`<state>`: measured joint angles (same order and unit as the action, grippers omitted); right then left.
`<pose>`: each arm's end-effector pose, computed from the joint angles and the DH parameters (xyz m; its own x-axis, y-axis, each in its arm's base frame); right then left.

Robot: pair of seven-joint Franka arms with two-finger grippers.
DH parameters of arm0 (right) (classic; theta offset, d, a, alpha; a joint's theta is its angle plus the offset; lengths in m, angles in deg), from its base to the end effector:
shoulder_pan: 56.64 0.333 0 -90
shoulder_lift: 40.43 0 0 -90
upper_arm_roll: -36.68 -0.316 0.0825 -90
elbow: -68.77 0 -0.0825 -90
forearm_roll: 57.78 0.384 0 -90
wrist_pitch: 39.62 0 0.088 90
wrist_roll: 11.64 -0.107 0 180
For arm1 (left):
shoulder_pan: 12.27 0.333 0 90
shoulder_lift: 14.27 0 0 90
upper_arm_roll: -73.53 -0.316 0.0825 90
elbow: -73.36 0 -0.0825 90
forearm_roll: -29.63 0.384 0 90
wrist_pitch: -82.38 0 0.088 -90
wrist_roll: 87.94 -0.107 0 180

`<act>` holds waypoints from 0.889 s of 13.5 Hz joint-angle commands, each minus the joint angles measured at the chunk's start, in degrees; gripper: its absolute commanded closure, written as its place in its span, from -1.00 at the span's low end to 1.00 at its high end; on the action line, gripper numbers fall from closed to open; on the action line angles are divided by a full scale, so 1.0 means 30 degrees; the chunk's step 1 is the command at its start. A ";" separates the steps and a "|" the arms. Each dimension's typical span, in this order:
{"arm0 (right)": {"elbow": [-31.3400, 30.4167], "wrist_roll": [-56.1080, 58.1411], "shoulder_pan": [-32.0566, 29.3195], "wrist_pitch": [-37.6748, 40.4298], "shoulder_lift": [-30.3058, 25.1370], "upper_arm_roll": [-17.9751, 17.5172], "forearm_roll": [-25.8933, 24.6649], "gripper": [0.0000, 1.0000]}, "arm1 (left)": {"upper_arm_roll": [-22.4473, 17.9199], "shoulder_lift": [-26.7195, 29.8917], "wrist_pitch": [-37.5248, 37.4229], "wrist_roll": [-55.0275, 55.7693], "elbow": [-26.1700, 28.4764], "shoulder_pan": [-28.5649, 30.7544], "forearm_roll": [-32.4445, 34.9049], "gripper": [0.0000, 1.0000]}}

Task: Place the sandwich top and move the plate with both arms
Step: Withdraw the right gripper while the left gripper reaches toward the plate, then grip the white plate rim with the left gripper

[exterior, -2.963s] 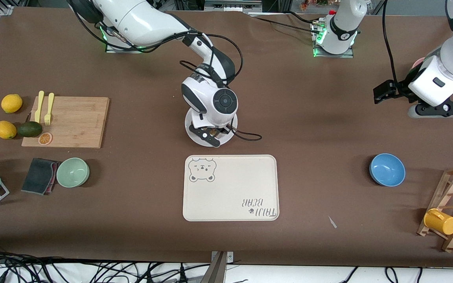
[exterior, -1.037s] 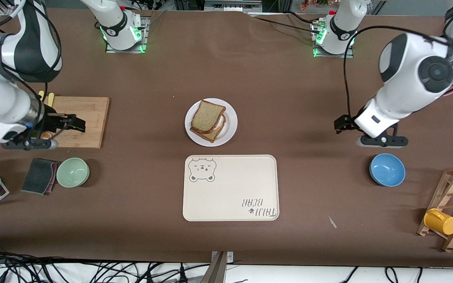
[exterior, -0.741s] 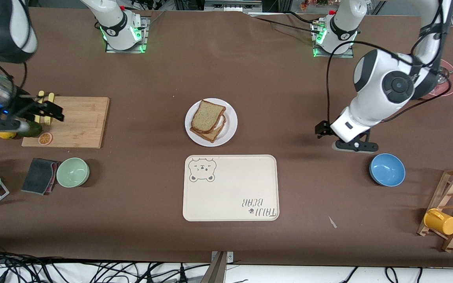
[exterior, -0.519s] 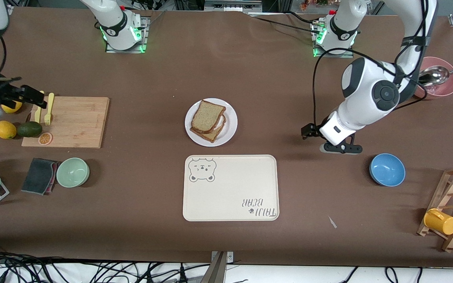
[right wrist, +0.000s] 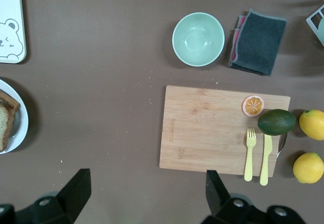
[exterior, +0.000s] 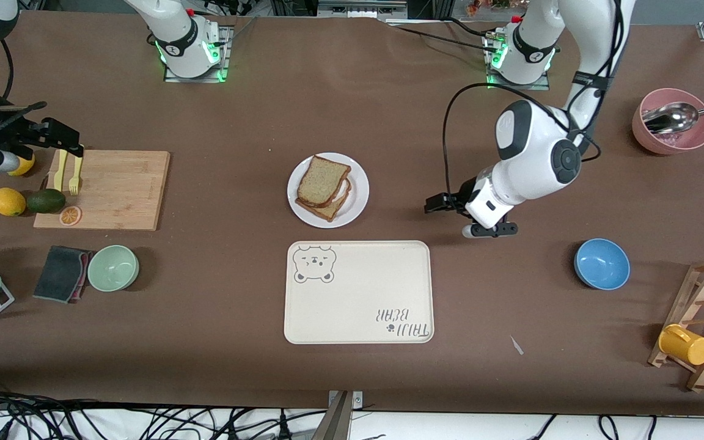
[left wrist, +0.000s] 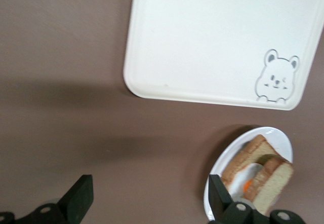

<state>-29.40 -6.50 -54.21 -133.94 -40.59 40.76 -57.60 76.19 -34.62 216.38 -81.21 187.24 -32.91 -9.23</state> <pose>0.5541 -0.0157 0.5650 0.9961 0.0607 -0.0638 0.0603 -0.9981 -0.0091 0.5567 -0.2495 0.2874 0.9730 0.1512 -0.1742 0.2148 -0.8695 0.4449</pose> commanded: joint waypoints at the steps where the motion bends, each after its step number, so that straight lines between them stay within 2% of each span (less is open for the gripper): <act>1: 0.1342 0.0163 -0.0223 0.0591 0.0231 0.0281 0.0205 -1.00 | -0.0007 -0.0801 0.0833 -0.2382 0.0125 -0.0734 -0.3762 -1.00; 5: 0.2574 0.0222 -0.0106 0.1558 0.0905 0.0281 -0.0090 -1.00 | -0.0007 -0.2296 0.0833 -0.6891 0.0096 -0.1906 -1.0386 -1.00; 8: 0.2693 0.0075 -0.0018 0.2233 0.0905 0.0222 -0.0061 -1.00 | -0.0007 -0.3175 0.1621 -0.8511 -0.0021 -0.2902 -1.2737 -1.00; 12: 0.2693 0.0015 -0.0106 0.2233 0.0994 0.0281 -0.0001 -1.00 | -0.0007 -0.4260 0.1888 -0.9041 -0.0458 -0.3929 -1.4292 -1.00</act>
<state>-23.31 -6.45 -54.31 -128.86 -38.43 41.74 -57.66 76.54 -45.69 221.25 -106.23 187.61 -43.14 -48.93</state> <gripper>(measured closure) 0.000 0.000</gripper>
